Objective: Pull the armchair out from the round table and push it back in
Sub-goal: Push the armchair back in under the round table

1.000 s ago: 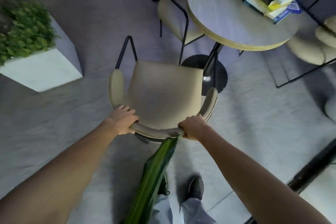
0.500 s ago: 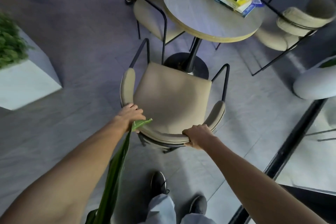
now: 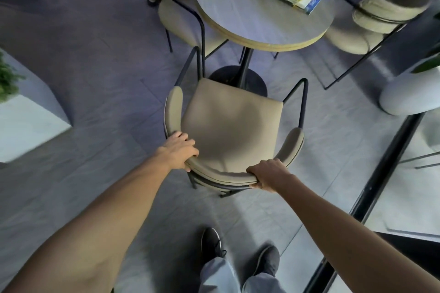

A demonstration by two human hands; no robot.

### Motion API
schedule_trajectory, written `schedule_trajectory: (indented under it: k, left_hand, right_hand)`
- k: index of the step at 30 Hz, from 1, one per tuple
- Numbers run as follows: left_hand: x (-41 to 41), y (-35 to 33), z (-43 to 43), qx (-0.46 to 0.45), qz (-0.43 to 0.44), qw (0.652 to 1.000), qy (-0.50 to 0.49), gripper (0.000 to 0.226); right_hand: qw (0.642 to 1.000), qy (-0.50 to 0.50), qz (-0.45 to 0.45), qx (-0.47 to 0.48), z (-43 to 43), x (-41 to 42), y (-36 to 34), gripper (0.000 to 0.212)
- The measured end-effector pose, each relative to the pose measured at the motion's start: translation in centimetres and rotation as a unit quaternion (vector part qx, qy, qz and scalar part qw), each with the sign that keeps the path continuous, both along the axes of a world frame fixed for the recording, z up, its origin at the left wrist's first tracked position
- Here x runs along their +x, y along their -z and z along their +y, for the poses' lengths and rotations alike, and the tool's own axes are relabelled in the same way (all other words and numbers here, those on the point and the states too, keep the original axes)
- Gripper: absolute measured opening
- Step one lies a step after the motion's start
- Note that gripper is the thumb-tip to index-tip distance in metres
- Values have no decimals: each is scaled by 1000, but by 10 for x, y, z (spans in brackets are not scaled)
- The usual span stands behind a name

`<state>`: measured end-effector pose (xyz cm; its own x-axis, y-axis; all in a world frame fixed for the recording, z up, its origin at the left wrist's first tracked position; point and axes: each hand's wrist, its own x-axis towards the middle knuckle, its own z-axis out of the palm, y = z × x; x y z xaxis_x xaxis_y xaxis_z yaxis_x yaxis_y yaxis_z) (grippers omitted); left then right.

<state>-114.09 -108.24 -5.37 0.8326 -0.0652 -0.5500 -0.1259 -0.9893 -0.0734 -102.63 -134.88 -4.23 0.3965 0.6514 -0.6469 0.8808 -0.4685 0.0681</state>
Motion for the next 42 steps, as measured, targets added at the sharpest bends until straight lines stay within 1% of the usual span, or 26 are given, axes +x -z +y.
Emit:
schedule_trajectory:
  k: [9,19,35,42]
  left_hand:
    - [29,-4,8,1,10,1000,2,53]
    - [52,-3,16,1,15,1000,5,52]
    - [71,-1,-23,-15,-3,1000,-21,51]
    - [77,-3,-43,1,2,1000,-27,48]
  right_hand:
    - [1000,-2,-5,16,7,26,1,34]
    - [1000,5,-2,8,12,49,4,36]
    - [1000,5,-1,11,-22,84,13,34]
    - [1000,-5,-13,5,-35,95,13,34]
